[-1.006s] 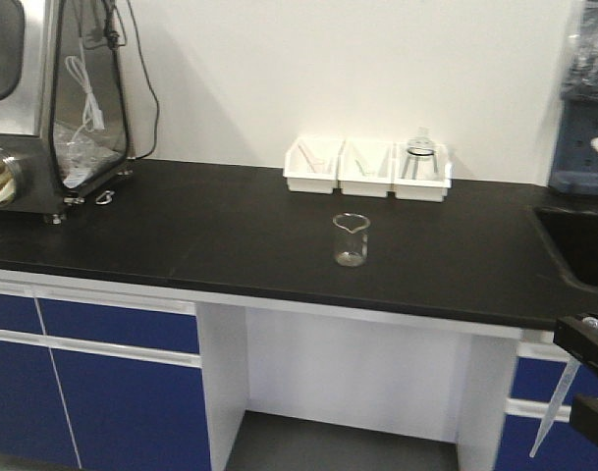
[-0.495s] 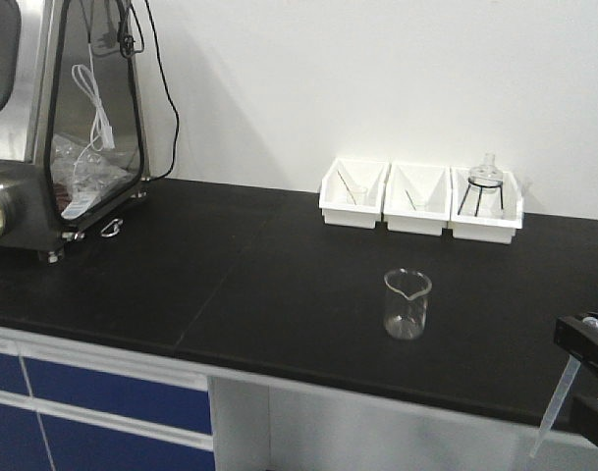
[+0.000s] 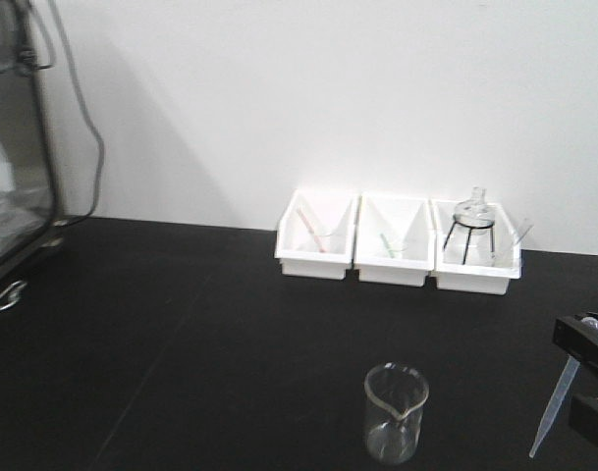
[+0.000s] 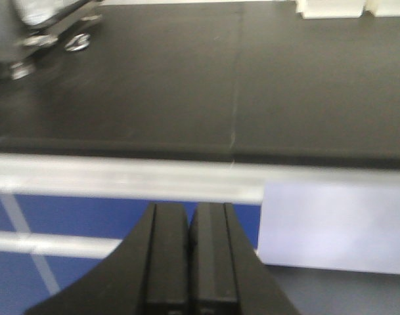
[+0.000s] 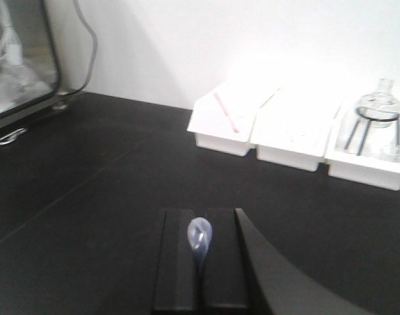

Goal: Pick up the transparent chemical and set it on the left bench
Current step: 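Drive the base up to the bench with the white bins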

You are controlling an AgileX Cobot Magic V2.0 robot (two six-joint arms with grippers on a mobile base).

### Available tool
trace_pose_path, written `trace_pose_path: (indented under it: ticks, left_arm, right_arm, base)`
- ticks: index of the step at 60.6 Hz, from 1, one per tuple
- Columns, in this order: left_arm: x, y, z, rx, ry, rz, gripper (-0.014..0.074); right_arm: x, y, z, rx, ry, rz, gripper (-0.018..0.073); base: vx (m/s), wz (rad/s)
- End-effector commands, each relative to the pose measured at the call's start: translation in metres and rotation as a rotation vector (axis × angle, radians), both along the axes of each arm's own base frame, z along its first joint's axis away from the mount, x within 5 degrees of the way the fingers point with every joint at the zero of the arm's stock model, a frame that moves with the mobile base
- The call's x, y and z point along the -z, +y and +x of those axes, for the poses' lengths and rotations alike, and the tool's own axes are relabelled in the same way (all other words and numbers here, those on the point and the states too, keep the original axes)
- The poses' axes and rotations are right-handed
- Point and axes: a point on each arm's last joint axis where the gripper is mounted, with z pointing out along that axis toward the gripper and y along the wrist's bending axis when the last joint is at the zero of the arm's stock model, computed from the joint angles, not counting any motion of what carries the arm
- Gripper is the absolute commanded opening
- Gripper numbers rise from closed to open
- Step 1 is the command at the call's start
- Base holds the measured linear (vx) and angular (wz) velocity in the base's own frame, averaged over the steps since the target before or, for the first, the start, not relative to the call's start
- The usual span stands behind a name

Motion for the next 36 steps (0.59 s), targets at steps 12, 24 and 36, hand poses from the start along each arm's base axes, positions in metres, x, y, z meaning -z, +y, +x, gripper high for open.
trace_pose_path:
  ticks: [12,24,36]
  left_arm:
    - [-0.0027,0.0002,-0.0015,0.001,-0.081,-0.014,-0.0003]
    - [-0.0027,0.0002,-0.0015,0.001,-0.081,-0.014,-0.0003]
    - [-0.0027,0.0002,-0.0015,0.001,-0.081,-0.014,-0.0003]
  right_arm:
    - [-0.0114,-0.003,-0.0008,0.024,-0.045,-0.027,-0.0003]
    - [-0.0114,-0.0029,-0.0008,0.023,-0.045,-0.027,-0.0003]
    - [-0.0114,-0.0029,-0.0008,0.023,-0.045,-0.027,-0.0003]
  base:
    - [0.4,-0.38]
    - [0.31,-0.35]
    - [0.19,-0.27]
